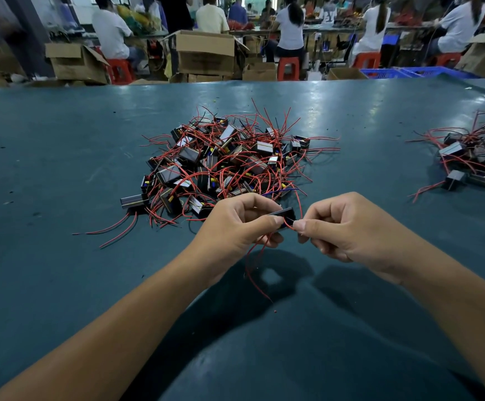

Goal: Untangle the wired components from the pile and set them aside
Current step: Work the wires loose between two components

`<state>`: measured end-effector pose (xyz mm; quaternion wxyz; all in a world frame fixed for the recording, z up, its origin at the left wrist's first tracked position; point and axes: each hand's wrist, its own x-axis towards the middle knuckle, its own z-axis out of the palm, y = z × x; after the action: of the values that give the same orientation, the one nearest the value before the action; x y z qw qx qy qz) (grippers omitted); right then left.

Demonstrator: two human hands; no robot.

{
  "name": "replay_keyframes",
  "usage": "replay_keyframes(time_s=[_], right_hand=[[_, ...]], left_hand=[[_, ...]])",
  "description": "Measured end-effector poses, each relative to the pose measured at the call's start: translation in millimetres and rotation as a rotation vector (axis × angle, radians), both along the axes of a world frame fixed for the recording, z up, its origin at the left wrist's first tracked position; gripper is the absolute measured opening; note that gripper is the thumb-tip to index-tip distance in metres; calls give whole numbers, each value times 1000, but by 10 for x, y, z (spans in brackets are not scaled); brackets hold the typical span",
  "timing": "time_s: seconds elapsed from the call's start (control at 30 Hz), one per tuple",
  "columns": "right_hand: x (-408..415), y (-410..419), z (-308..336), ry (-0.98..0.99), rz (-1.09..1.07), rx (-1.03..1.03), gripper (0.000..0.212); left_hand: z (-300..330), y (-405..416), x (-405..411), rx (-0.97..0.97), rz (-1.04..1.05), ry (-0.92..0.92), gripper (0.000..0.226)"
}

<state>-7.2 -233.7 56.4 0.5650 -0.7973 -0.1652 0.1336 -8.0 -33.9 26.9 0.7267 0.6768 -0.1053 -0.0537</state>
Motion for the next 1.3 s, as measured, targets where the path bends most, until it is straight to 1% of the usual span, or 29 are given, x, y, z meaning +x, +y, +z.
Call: replay_keyframes(time_s=[0.17,0.33,0.47,0.5,0.53,0.6,0.67,0.77,0.93,1.0,1.1,1.17,1.3], right_hand=[[-15,-9,-8,16,-8,7,28],[-28,-31,-6,58,28,12,27],[-48,-60,9,65,84,-4,22],[-48,-73,7,30,85,-31,20],[-41,-87,4,-44,76,-93,18],[-30,-106,0,-277,42,-273,12],[-32,-118,4,-449,11,-362,11],[-28,-139,13,-572,10,-393,13],[-4,-175,12,-655,2,-481,15],[-9,-163,2,-675,-2,-498,15],[-17,-142,-12,-664,4,-452,16],[-23,-136,-14,-621,9,-418,16],[8,-160,-1,-522,5,-383,20]], left_hand=[[8,-13,-28,58,-6,-39,16],[-2,-24,-42,108,-2,-59,15],[-27,-28,-25,149,30,-35,15],[-37,-29,-18,157,36,-21,16],[-47,-33,-13,161,36,-3,17],[-63,-37,-14,167,30,22,17],[-72,-34,-18,200,27,13,15],[-67,-23,-27,256,22,-25,14],[-61,-41,-38,262,9,-53,13],[-75,-58,-34,266,14,-55,11],[-87,-64,-32,254,-33,-21,11],[-90,-56,-31,219,-94,9,16],[-101,-46,-31,145,-165,68,17]])
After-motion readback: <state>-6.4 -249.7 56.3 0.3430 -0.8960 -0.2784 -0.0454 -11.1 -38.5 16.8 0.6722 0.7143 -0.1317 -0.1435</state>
